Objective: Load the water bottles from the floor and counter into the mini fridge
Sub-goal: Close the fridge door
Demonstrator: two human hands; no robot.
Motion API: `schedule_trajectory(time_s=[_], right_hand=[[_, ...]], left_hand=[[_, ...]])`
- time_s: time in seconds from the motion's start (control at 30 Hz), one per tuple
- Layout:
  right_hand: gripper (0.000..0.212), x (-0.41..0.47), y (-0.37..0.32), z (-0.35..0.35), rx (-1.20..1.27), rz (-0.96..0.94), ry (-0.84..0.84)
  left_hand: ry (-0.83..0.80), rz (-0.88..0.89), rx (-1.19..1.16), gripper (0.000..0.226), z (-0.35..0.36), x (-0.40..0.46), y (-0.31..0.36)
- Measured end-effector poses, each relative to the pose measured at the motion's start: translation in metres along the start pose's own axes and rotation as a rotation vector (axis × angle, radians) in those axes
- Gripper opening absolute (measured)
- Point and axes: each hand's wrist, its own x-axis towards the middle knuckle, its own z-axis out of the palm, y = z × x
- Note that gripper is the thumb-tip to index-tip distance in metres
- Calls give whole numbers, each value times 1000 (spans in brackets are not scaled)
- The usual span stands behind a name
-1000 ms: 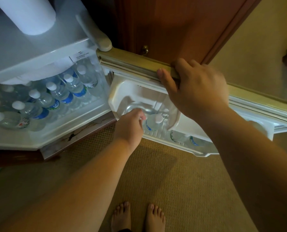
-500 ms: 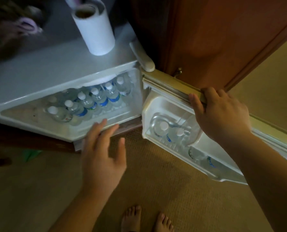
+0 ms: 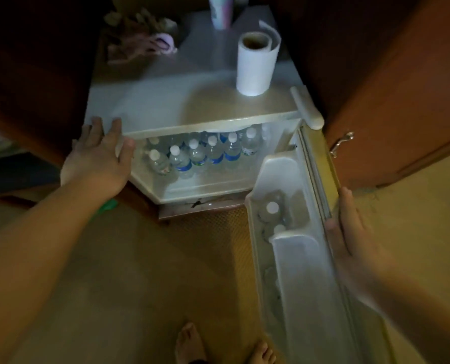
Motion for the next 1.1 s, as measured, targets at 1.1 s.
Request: schedule_trajectory(time_s=[1.1], right_hand=[[68, 151, -223, 106, -465, -329, 51]], left_hand=[[-201, 66, -135, 87, -31, 8, -20]])
